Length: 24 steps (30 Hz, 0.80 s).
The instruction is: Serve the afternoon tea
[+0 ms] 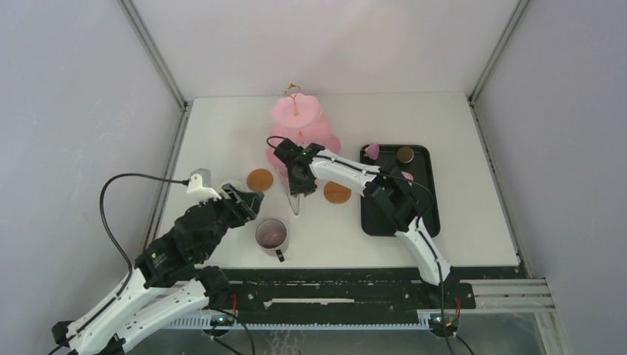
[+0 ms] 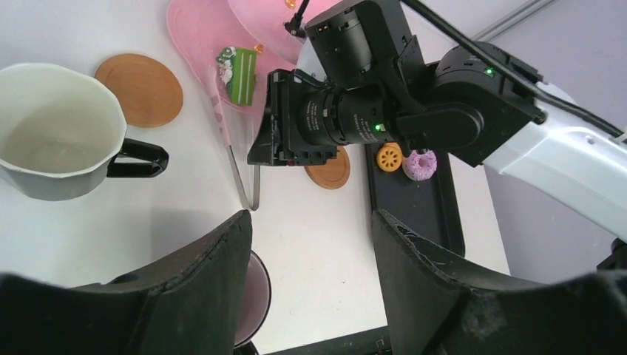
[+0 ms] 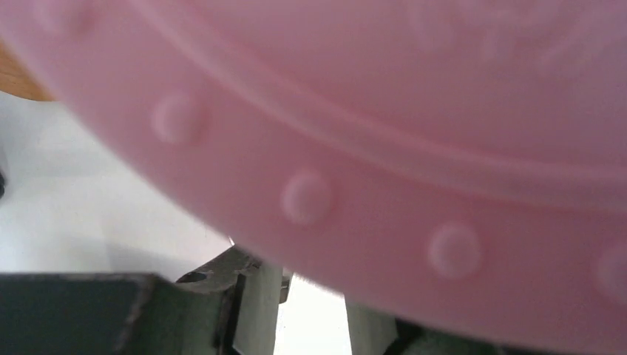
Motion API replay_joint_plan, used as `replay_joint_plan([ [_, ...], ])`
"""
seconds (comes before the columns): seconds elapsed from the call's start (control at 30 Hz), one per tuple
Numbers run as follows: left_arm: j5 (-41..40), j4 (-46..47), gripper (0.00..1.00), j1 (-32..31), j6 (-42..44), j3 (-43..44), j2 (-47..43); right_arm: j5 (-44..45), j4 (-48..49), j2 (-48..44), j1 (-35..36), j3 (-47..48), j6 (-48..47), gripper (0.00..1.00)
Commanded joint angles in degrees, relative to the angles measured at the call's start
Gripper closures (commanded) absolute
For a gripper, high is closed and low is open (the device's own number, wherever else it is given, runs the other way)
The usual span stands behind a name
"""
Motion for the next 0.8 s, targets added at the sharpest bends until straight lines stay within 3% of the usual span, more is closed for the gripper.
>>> replay_joint_plan([
  [0.0,-0.45,0.50,0.35,-0.25,0.55,-1.67,-0.12,0.57,3.24,-1.00,0.94,0.30,-0.04,0.63],
  [0.17,-0.51,0.25,0.35,-0.25,0.55,-1.63,0.16,1.22,3.83,-0.96,1.82,-0.10,-0.41,0.82],
  [0.6,-0.42,-0.06,0.35,-0.25,0.46,-1.15,-0.61,4.72,2.30,-2.63,3.35,-0.71,1.60,0.98],
  [0.77,-0.46,-0.56,0.35,-0.25,0.85,-0.63,-0.97,6.17,1.51,-3.63,3.95,-0.63,2.46,1.00],
])
